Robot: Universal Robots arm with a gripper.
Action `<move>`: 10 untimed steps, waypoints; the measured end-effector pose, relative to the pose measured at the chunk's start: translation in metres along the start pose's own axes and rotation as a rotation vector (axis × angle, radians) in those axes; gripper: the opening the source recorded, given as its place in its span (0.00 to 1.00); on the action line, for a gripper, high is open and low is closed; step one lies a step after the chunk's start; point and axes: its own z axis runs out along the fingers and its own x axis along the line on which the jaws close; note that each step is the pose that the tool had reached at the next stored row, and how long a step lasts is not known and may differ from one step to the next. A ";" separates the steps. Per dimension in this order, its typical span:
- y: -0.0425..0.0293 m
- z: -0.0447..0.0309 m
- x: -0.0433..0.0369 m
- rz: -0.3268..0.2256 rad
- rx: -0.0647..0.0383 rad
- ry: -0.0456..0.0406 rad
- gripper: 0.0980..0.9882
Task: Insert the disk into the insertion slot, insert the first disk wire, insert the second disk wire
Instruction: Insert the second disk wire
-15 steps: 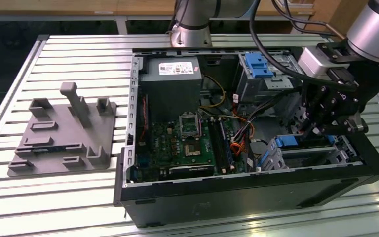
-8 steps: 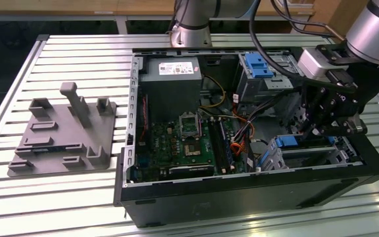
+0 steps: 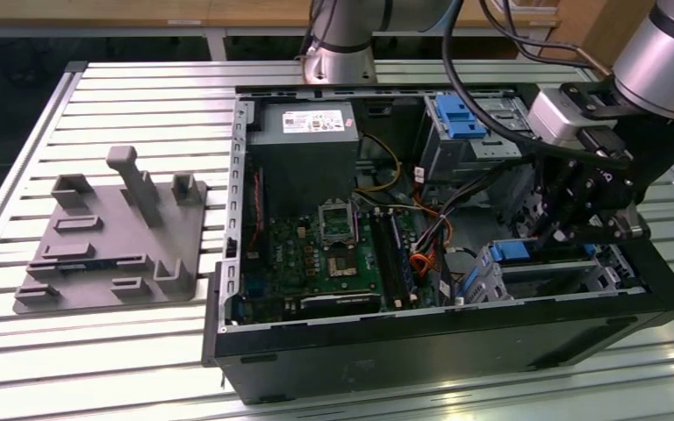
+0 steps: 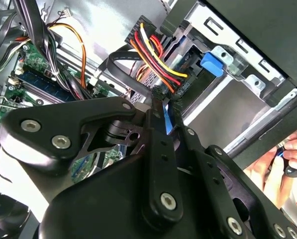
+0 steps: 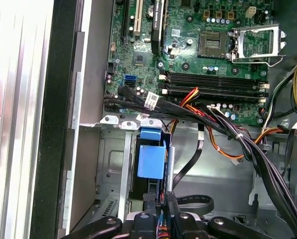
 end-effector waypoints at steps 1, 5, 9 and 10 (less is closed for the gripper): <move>0.0000 0.0005 0.0000 0.000 0.000 0.0000 0.11; -0.0001 0.0014 0.0002 0.000 0.000 0.0002 0.11; -0.0001 0.0008 0.0009 0.000 0.000 -0.0002 0.19; 0.0000 -0.0006 0.0010 0.000 0.000 -0.0001 0.26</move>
